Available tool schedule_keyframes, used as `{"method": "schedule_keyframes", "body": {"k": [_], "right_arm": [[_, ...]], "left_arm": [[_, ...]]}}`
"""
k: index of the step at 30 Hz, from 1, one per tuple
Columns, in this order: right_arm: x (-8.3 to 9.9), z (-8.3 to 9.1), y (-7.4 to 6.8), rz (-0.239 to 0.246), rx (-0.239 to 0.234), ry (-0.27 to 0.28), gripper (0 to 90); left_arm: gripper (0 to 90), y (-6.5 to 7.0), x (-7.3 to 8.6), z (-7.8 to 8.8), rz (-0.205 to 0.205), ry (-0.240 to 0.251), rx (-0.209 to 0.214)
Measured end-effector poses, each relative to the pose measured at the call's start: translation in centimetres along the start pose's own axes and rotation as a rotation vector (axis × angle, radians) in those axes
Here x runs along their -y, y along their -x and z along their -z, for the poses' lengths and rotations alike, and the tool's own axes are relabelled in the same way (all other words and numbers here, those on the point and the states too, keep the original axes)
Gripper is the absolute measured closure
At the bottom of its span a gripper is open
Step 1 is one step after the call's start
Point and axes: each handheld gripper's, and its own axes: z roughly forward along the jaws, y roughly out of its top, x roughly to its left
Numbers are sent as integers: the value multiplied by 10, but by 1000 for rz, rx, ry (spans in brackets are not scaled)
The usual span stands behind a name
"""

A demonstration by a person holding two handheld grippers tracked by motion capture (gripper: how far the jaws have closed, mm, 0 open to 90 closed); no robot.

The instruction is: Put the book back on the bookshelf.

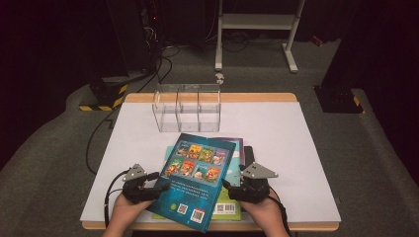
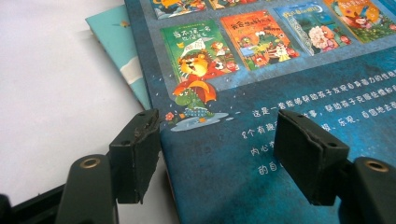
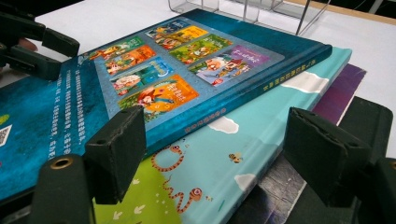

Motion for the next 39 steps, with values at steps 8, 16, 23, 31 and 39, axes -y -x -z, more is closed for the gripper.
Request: {"method": "schedule_keyframes", "body": {"k": [8,16,23,31,39], "right_arm": [[0,0,0,-9,3,-3,206],[1,-1,1,0,11,-6,205],[1,0,2,-5,17,-5,202],[2,1,6,-22,30,0,186],[1,5,8,-28,28,13,186]], "left_arm": [[330,6,1,-1,-16,-1,13],[339,13,3,-2,-46,-7,24],[344,20,5,-4,-56,-4,44],[396,49,14,-9,-143,-1,141],[331,21,2,-4,-27,30,49]]}}
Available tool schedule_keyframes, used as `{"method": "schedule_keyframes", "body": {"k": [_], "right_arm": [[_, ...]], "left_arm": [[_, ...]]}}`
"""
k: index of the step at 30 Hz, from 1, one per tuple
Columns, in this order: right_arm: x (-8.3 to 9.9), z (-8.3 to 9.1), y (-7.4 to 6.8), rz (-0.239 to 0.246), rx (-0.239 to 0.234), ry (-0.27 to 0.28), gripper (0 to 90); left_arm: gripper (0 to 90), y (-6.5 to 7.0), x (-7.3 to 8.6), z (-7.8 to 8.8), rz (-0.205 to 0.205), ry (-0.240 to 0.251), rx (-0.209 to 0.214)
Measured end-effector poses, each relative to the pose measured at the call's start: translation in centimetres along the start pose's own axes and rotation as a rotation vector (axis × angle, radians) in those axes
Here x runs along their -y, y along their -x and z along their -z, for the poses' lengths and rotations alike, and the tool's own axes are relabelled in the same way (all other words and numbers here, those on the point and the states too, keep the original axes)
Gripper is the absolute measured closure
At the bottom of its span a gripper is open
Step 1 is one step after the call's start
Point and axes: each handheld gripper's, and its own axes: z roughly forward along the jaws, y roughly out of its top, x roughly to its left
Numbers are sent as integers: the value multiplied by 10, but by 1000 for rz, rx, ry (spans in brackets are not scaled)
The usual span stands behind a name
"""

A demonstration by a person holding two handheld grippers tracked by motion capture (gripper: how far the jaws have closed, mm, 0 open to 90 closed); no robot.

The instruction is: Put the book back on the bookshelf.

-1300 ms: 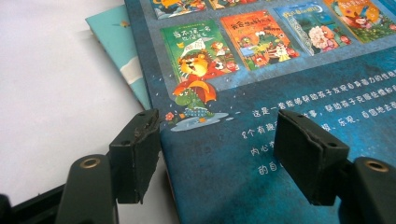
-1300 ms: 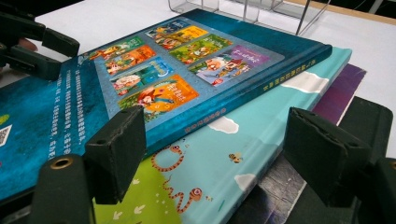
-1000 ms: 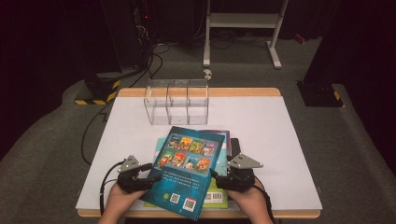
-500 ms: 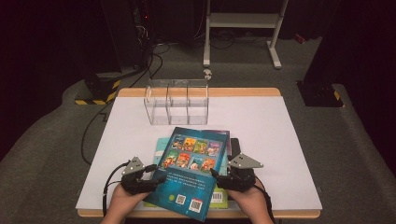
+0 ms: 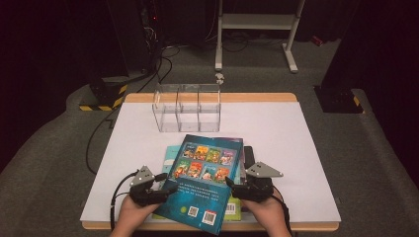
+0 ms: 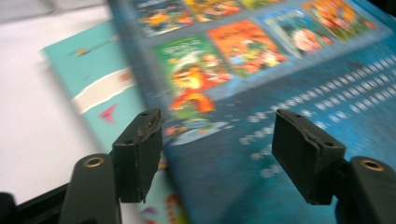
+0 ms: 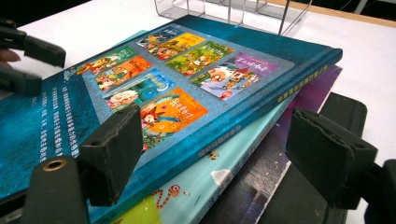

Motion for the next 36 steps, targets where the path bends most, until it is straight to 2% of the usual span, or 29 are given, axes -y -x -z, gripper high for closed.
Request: {"method": "schedule_keyframes", "body": {"k": [2,5,11,16,22,26,30,33,36], "right_arm": [[0,-1,0,2,-3,-2,186],[1,-3,-2,0,-11,-10,183],[2,-5,-2,-13,-15,-22,177],[3,-8,-1,-14,-7,-31,169],[5,-7,2,-44,-5,-45,145],[6,-9,3,-81,-23,-56,137],[6,-11,2,-98,-32,-61,138],[6,-13,3,-119,-51,-70,144],[5,-16,1,-125,-59,-75,150]], "left_arm": [[317,-6,-1,-1,48,-6,-6],[305,-7,2,-4,78,-32,19],[295,-3,4,-6,90,-21,18],[303,2,6,-6,63,-20,30],[327,6,7,-6,50,-20,39],[351,10,8,-7,47,-14,42],[352,12,8,-8,38,-6,39],[398,14,9,-8,17,11,30],[398,14,9,-8,19,13,29]]}}
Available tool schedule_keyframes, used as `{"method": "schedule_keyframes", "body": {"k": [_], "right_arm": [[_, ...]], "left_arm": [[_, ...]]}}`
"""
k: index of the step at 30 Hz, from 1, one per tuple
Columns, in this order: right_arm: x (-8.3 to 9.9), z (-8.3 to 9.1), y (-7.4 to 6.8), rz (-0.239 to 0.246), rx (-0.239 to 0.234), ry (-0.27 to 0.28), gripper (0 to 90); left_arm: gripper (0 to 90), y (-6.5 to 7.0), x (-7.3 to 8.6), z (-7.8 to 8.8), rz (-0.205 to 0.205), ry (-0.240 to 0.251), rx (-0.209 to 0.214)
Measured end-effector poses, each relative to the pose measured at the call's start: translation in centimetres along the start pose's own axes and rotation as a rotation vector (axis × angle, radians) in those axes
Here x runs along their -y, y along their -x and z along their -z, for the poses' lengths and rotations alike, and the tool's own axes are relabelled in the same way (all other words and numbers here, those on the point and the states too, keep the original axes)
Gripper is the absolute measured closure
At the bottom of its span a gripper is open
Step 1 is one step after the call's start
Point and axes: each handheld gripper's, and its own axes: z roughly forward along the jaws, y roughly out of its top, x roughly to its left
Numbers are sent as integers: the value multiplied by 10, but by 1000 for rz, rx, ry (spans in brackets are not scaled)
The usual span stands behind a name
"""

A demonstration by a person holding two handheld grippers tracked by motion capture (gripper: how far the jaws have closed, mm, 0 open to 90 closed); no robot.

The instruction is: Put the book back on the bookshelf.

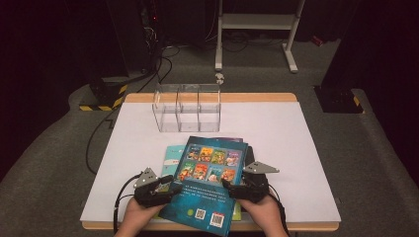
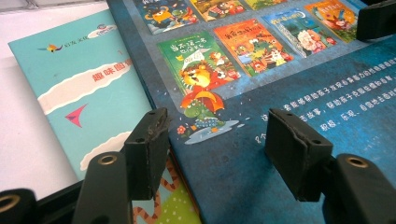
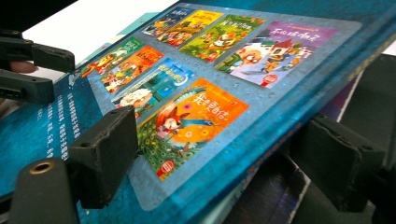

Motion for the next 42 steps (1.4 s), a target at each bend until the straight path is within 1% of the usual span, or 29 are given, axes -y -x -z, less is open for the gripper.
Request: {"method": "schedule_keyframes", "body": {"k": [3,6,7,8,9,10,11,12,13,14,16,17,18,19,20,21,23,25,26,28,32,33,34,35,37,38,39,40,42], "right_arm": [[-2,-1,-1,-3,9,-8,160],[-7,-2,-1,4,29,-23,166],[-10,-2,0,12,43,-28,168],[-13,-3,2,21,62,-27,172],[-16,-3,5,25,73,-27,191],[-20,-4,9,21,80,-24,214],[-23,-6,14,14,76,-25,223],[-25,-8,18,13,64,-24,229],[-27,-11,20,13,59,-24,229],[-29,-13,21,12,56,-26,229],[-31,-15,22,12,54,-31,228],[-30,-15,22,11,55,-28,227],[-29,-14,22,6,57,-26,221],[-27,-12,21,17,68,-14,224],[-25,-8,19,35,85,-2,225],[-23,-4,18,34,85,3,221],[-17,2,15,27,66,9,203],[-11,9,10,27,51,18,193],[-8,11,8,28,50,21,187],[-3,13,2,30,39,18,175],[0,10,-4,41,44,0,164],[1,8,-5,39,39,0,167],[0,7,-5,37,36,0,169],[0,6,-4,40,36,0,175],[-1,5,-5,38,42,0,180],[-2,5,-4,39,42,-2,180],[-2,4,-4,35,40,-2,180],[-3,4,-3,34,38,-5,180],[-5,2,-2,33,37,-10,180]], "left_arm": [[398,-1,0,0,-2,-4,-1],[402,0,0,-3,6,8,-9],[415,1,-1,-5,-3,7,-17],[432,3,-2,-8,-11,20,-24],[439,5,-3,-11,-36,20,-33],[442,7,-3,-13,-50,23,-31],[517,9,-3,-15,-61,26,-7],[558,11,-3,-18,-67,34,-2],[573,13,-4,-20,-71,35,-3],[570,13,-6,-23,-68,39,-12],[511,12,-8,-24,-59,33,-20],[488,10,-8,-23,-69,31,-33],[459,8,-9,-21,-69,31,-49],[438,4,-10,-18,-65,27,-61],[418,1,-10,-15,-31,29,-66],[406,-4,-10,-13,17,21,-59],[385,-9,-10,-10,73,15,-41],[372,-10,-9,-10,104,13,-34],[361,-10,-9,-10,103,5,-32],[352,-7,-8,-12,108,13,-29],[337,-5,-7,-13,79,19,-41],[345,-4,-7,-12,72,14,-37],[357,-3,-6,-12,66,12,-21],[401,-1,-5,-12,50,21,-26],[403,2,-5,-13,19,21,-40],[405,4,-5,-14,19,21,-44],[406,4,-6,-14,6,10,-47],[406,5,-7,-15,0,8,-50],[414,6,-7,-17,-28,8,-60]]}}
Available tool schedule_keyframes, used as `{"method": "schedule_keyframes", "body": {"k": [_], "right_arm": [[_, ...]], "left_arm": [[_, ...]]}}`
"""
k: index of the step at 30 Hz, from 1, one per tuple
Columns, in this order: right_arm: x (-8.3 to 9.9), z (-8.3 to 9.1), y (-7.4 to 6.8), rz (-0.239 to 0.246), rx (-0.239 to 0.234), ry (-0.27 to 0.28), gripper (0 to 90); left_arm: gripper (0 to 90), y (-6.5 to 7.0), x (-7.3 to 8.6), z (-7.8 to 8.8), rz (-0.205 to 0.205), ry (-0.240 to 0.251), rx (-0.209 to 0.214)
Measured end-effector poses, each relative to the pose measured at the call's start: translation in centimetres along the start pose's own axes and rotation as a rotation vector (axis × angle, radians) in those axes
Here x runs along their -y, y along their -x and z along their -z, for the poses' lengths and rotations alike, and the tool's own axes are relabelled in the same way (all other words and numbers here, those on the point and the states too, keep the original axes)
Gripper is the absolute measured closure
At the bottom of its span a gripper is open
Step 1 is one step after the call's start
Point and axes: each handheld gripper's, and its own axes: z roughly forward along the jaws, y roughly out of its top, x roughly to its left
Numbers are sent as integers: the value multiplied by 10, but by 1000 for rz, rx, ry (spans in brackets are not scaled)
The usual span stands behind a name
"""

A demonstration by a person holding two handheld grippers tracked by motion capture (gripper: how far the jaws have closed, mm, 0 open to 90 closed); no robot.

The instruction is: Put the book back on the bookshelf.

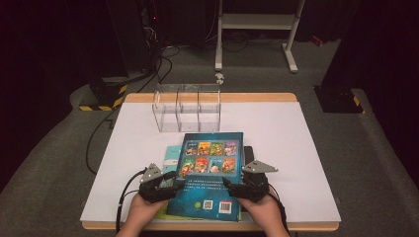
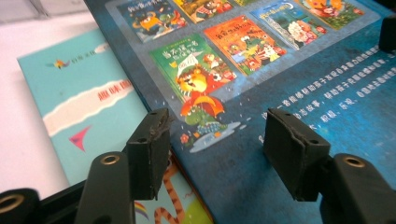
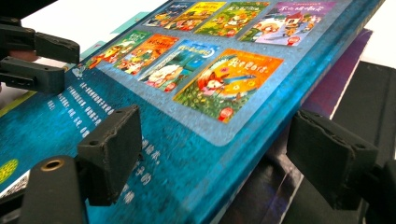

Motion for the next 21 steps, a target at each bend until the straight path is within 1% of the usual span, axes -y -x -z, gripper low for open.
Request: {"method": "schedule_keyframes", "body": {"k": [1,2,3,4,5,6,7,8,9,10,11,13,14,15,16,17,18,19,21], "right_arm": [[-1,-1,0,2,1,-2,180],[-2,-2,1,0,3,-3,180],[-3,-3,3,1,0,-3,181],[-4,-5,4,-1,-3,-3,181],[-5,-6,5,-1,-4,-2,181],[-6,-7,6,1,-6,-3,182],[-7,-8,7,1,-2,-3,182],[-8,-9,8,1,4,-2,188],[-9,-10,9,-2,3,-1,194],[-10,-10,10,-1,0,-3,195],[-11,-11,10,-3,0,-7,195],[-11,-11,10,0,1,-10,195],[-11,-11,10,-1,0,-9,195],[-11,-11,10,-2,0,-9,195],[-11,-11,10,-2,1,-9,195],[-11,-11,10,1,2,-8,195],[-11,-11,10,1,3,-9,195],[-11,-10,9,1,4,-9,195],[-12,-10,9,1,9,-9,194]], "left_arm": [[422,1,0,-2,-3,12,-3],[478,3,1,-2,-14,15,33],[541,8,2,-4,-29,25,46],[553,12,3,-6,-45,25,49],[554,16,2,-10,-46,23,44],[552,19,0,-13,-53,16,50],[538,19,-1,-16,-51,14,44],[501,18,-3,-17,-49,7,37],[471,17,-5,-17,-41,3,27],[463,14,-6,-17,-40,1,7],[430,9,-8,-16,-35,-6,-14],[386,0,-9,-12,0,1,-45],[364,-6,-10,-10,22,-7,-51],[345,-11,-9,-8,74,-5,-41],[339,-13,-9,-8,100,-7,-32],[341,-14,-9,-8,130,-12,-13],[349,-13,-8,-9,155,-25,23],[342,-10,-7,-10,135,-19,11],[333,-8,-8,-13,127,-17,4]]}}
